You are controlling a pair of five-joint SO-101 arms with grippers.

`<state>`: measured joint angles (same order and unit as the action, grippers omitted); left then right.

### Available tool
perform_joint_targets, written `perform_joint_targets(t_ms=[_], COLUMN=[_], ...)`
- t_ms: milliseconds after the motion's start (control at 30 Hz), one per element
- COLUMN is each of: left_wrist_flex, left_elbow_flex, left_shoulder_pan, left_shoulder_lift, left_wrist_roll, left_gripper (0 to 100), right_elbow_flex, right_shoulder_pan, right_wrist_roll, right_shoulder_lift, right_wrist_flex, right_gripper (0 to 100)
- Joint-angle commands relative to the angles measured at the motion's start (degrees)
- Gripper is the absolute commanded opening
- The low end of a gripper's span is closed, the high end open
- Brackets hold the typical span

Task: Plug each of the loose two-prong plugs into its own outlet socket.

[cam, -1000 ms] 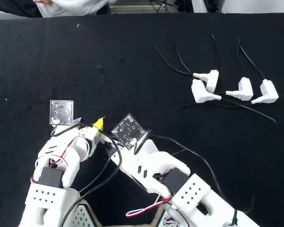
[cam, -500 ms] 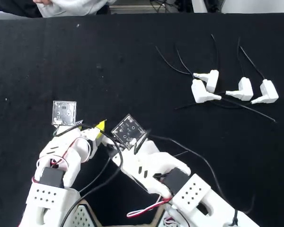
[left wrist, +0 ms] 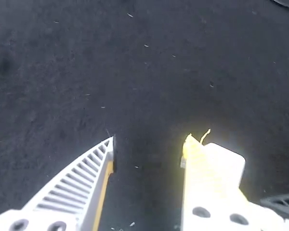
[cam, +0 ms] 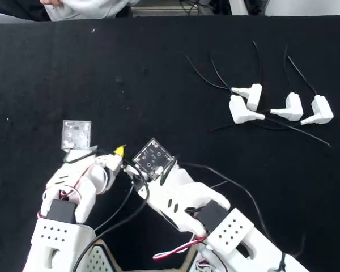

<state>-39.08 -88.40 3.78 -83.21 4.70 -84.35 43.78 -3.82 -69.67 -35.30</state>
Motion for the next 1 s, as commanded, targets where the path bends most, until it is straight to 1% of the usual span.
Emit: perform_joint_targets(t_ms=[0, 100, 233, 333, 433, 500, 700, 967], left_wrist_flex=[0.0, -1.1, -8.3, -13.2, -16.4, -16.8, -16.5, -16.5], left_elbow_flex=[5.0, 5.3, 8.2, 8.8, 7.9, 6.3, 3.9, 3.9], left_shoulder_pan=[-4.3, -8.7, -13.6, -13.9, -13.8, -13.8, -13.8, -14.1], left_shoulder_lift=[-0.6, -0.6, -0.6, -0.6, -0.6, -0.6, -0.6, -0.6], left_wrist_roll=[-0.2, -0.7, -0.9, -4.5, -8.0, -9.3, -9.6, -9.6], left_gripper=[23, 23, 23, 23, 23, 23, 23, 23], right_elbow_flex=[4.0, 5.8, 11.9, 19.0, 28.6, 36.3, 59.0, 79.6], right_shoulder_pan=[-2.3, -6.4, -8.8, -8.9, -8.9, -9.0, -9.0, -9.0], right_wrist_roll=[-1.0, -3.5, -6.0, -7.4, -8.6, -9.1, -9.3, -9.4], right_shoulder_lift=[-1.6, -1.5, 1.4, 6.9, 14.8, 21.1, 41.9, 64.1], right_wrist_flex=[-1.8, -4.0, -10.2, -15.4, -22.4, -28.0, -43.2, -54.3], right_gripper=[1.0, 1.0, 1.0, 1.0, 1.0, 1.0, 1.0, 1.0])
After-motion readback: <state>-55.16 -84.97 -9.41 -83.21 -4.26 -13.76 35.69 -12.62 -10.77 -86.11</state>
